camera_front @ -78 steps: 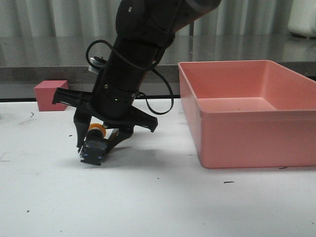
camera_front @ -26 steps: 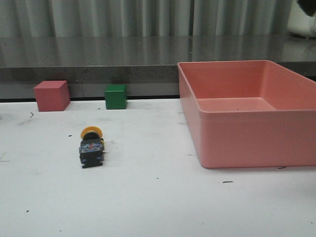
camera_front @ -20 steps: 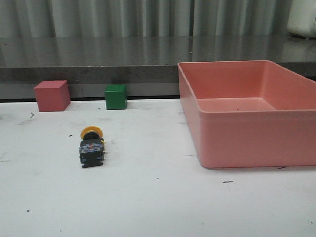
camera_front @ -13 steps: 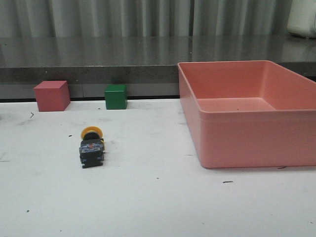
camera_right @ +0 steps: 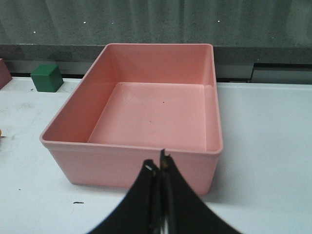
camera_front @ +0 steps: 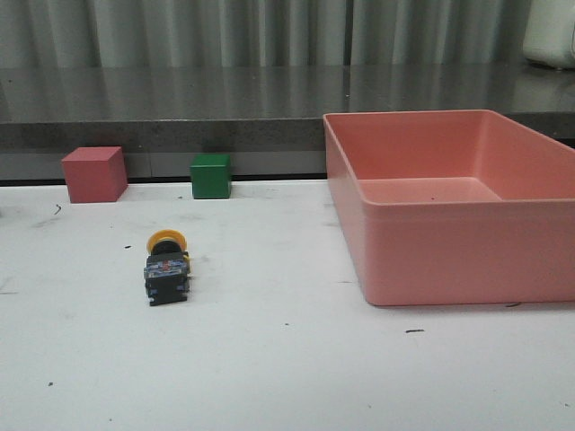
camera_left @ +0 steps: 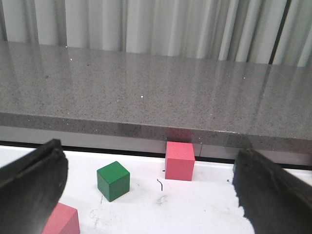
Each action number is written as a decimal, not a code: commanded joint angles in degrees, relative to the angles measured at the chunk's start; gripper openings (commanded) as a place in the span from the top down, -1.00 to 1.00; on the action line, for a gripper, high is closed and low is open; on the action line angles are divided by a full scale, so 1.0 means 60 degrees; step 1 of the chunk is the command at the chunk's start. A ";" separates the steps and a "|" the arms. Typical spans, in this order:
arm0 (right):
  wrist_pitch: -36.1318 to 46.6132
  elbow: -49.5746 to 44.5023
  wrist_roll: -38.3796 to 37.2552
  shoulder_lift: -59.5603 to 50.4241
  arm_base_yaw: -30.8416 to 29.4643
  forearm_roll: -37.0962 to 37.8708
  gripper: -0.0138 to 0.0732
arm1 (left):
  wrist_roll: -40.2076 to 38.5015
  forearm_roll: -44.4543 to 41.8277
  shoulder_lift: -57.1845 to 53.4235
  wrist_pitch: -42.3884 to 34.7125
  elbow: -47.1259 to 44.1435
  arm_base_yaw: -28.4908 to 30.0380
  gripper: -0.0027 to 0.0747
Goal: Place and stand button with both arms
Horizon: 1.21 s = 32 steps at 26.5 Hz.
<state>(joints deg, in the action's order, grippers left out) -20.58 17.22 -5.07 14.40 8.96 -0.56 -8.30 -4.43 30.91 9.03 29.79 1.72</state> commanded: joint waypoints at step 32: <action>0.0789 0.0266 0.0118 0.0062 -0.0031 0.0094 0.84 | -0.1055 0.1745 1.4010 0.9217 1.0732 -0.4550 -0.77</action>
<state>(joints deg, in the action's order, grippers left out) -20.58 17.22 -4.95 14.40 8.96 -0.56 -12.67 5.23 115.27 63.27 90.60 -25.16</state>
